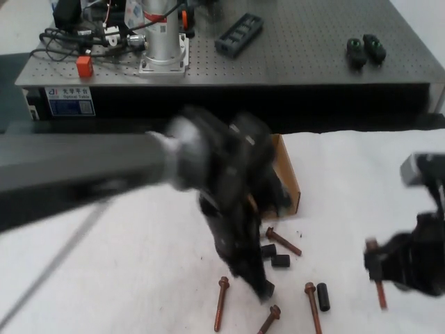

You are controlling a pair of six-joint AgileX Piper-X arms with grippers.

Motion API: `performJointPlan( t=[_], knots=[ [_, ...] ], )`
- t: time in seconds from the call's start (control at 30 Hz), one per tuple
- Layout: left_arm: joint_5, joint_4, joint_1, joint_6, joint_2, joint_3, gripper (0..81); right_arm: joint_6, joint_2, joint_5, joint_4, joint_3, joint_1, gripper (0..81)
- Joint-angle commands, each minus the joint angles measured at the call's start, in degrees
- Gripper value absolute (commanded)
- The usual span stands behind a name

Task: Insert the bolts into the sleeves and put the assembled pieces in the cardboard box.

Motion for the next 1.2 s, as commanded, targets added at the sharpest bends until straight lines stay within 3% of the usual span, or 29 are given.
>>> performJointPlan(
  t=[0.0,0.13,0.23,0.4,0.63,0.87,1.17],
  knots=[
    [9.7,-17.0,3.3,-19.8,-16.3,12.6,0.6,9.2,-5.9,-14.0,-15.7,0.8,0.0,0.2],
    [17.9,-36.5,3.2,-26.3,-29.7,28.3,0.6,24.7,-7.4,-25.4,-36.0,4.7,0.2,0.2],
    [24.6,-51.8,3.2,-34.3,-37.3,36.5,0.6,32.7,-6.5,-26.1,-50.1,7.0,2.8,0.2],
    [29.5,-65.9,3.2,-42.7,-43.2,43.1,0.6,40.6,-3.4,-26.2,-64.9,7.1,9.1,0.2],
    [35.7,-66.9,3.2,-42.7,-43.9,43.3,0.6,40.7,-0.5,-25.3,-68.0,6.9,14.9,0.2],
    [39.4,-66.9,3.2,-42.7,-43.9,43.3,0.6,40.4,-0.3,-24.9,-68.0,6.9,15.1,0.2],
    [39.0,-66.9,3.2,-42.7,-43.9,43.3,0.6,37.5,-0.3,-24.9,-65.8,6.9,15.1,0.2]
  ],
)
